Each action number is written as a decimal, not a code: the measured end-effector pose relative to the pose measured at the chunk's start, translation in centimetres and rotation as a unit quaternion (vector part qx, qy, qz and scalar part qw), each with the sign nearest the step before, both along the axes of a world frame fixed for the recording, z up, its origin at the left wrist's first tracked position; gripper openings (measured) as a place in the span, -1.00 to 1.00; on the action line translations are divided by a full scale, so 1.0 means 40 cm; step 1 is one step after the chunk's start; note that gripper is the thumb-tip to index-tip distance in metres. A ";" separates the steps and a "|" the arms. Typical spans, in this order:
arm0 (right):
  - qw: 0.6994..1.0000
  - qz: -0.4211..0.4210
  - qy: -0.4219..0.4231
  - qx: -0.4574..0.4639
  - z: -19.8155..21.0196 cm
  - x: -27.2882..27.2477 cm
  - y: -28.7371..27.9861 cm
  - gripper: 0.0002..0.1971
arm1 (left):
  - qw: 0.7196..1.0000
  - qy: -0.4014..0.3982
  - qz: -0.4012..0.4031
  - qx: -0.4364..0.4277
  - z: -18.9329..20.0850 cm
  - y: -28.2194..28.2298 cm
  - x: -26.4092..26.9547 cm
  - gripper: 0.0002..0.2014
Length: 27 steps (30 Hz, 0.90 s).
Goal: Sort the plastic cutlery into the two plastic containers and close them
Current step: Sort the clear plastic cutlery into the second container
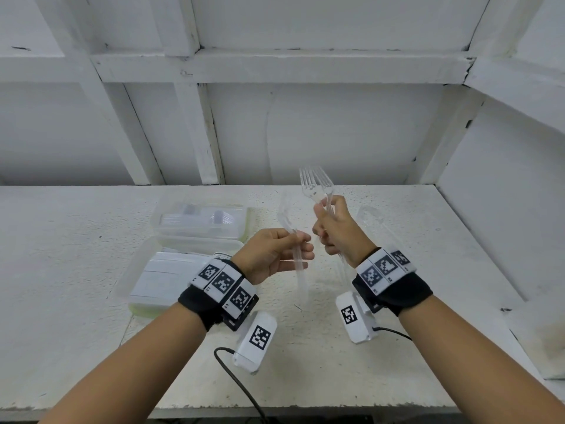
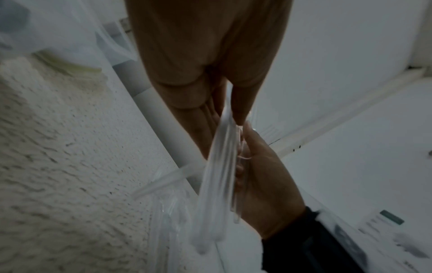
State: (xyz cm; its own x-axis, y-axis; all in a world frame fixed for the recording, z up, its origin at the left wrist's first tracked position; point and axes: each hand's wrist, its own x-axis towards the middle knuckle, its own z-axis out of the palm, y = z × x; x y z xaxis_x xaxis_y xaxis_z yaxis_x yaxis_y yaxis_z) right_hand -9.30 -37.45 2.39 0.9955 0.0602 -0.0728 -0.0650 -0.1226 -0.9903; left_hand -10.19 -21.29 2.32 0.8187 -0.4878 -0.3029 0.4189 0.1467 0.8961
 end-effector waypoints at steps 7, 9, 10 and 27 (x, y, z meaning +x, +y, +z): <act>0.983 0.020 -0.077 -0.162 -0.019 -0.033 0.018 -0.92 | 0.993 -0.027 0.113 0.013 -0.017 -0.010 0.006 -0.85; 0.980 -0.005 -0.101 -0.172 -0.031 -0.041 0.033 -0.91 | 0.992 -0.028 0.123 -0.004 -0.016 -0.019 0.004 -0.80; 0.980 -0.016 -0.110 -0.168 -0.034 -0.047 0.039 -0.90 | 0.991 -0.024 0.129 -0.012 -0.016 -0.022 0.003 -0.79; 0.991 -0.045 -0.067 -0.108 -0.010 -0.072 0.023 -0.74 | 0.953 0.072 0.281 -0.092 -0.025 0.030 0.043 -0.87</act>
